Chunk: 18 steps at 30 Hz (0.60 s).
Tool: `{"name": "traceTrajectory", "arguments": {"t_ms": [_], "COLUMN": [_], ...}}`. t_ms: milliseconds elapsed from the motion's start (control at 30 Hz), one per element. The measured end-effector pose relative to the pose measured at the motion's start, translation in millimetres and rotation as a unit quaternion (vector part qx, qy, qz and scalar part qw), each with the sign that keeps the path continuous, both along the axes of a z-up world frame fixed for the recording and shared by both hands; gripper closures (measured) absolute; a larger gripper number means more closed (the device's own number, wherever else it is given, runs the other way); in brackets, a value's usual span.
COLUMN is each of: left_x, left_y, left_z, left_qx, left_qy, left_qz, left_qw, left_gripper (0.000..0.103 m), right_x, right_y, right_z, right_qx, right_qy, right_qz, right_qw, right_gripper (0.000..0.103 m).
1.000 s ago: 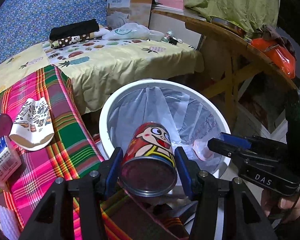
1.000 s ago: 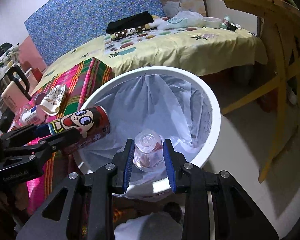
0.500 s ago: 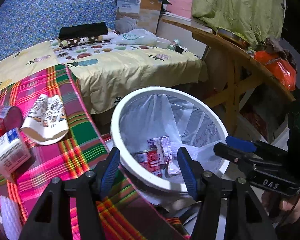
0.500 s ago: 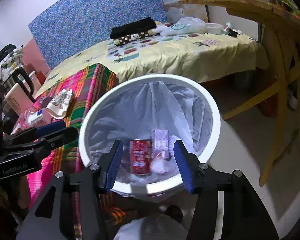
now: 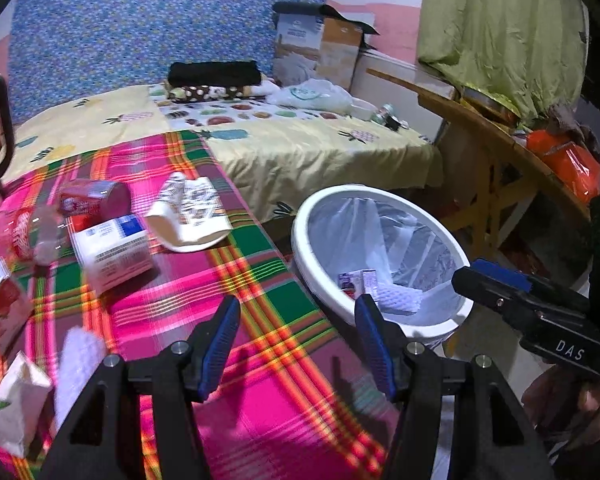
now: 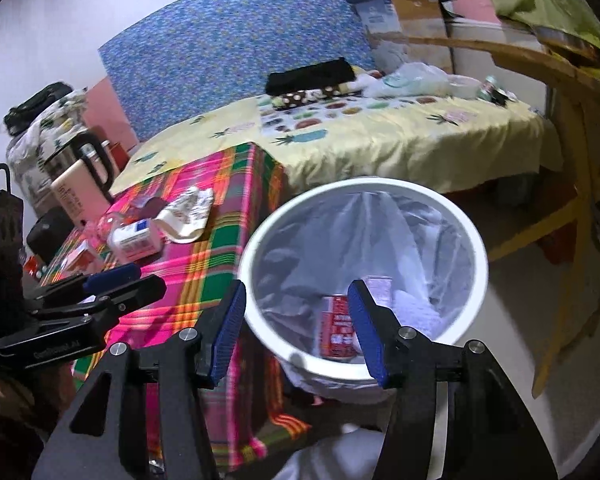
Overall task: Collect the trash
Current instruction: 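Move both open tools back over the table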
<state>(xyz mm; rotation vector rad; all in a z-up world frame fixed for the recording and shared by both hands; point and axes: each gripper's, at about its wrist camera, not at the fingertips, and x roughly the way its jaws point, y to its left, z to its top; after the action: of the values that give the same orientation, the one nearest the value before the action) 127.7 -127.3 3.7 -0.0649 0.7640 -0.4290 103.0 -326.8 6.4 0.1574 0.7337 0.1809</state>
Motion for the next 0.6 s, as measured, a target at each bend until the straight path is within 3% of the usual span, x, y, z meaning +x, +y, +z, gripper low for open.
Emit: {"name": "traceTrajectory", "arguments": {"t_ms": [600], "left_x": [-38.9], "left_y": [73.0], "left_z": [-7.7], "left_qx": [0.011], "left_qy": [-0.009], "left_qz": [0.081], "left_qw": [0.9966], "left_gripper": [0.042], "right_x": [-9.8], "right_y": [64.4], "right_z": [2.8], "right_qx": [-0.009], "right_qy": [0.006], "right_qz": [0.085], "right_qw": [0.996], "right_gripper": [0.049]}}
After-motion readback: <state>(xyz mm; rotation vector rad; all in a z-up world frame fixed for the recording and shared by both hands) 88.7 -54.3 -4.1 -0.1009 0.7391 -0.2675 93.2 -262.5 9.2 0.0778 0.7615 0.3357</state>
